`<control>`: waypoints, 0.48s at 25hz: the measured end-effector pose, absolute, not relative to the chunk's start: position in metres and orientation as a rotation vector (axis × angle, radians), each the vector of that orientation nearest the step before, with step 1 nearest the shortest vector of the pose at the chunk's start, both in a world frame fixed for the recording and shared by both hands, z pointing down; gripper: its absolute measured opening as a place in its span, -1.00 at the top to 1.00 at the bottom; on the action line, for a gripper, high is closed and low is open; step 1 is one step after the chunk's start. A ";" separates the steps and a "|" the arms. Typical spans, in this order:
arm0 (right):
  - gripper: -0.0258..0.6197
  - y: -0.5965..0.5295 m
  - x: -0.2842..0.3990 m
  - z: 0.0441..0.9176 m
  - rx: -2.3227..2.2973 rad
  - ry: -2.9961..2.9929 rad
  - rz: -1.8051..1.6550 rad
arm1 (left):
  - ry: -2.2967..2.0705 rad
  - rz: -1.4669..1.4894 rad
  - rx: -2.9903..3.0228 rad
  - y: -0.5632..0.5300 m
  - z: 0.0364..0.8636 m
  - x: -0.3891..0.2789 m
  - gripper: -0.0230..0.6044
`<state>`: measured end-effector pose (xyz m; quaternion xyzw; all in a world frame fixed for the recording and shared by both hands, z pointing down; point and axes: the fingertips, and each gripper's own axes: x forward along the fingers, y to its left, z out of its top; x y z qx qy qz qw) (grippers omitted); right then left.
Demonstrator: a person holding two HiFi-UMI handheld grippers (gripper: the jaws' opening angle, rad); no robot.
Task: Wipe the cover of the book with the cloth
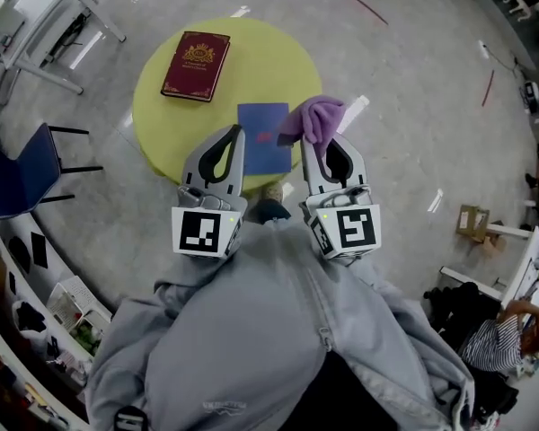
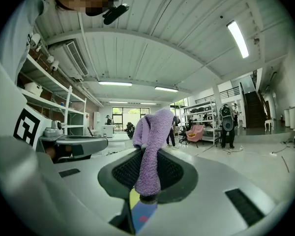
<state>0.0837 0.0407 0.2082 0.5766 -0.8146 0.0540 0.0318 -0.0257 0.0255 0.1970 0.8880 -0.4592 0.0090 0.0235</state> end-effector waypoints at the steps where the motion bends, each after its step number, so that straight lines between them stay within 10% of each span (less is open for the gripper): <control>1: 0.65 0.031 0.086 0.209 1.757 -2.519 0.172 | -1.438 0.029 2.742 0.016 0.197 -0.022 0.87; 12: 0.65 -0.042 0.103 0.217 1.593 -2.628 0.185 | -1.559 0.027 2.687 -0.049 0.196 0.006 0.87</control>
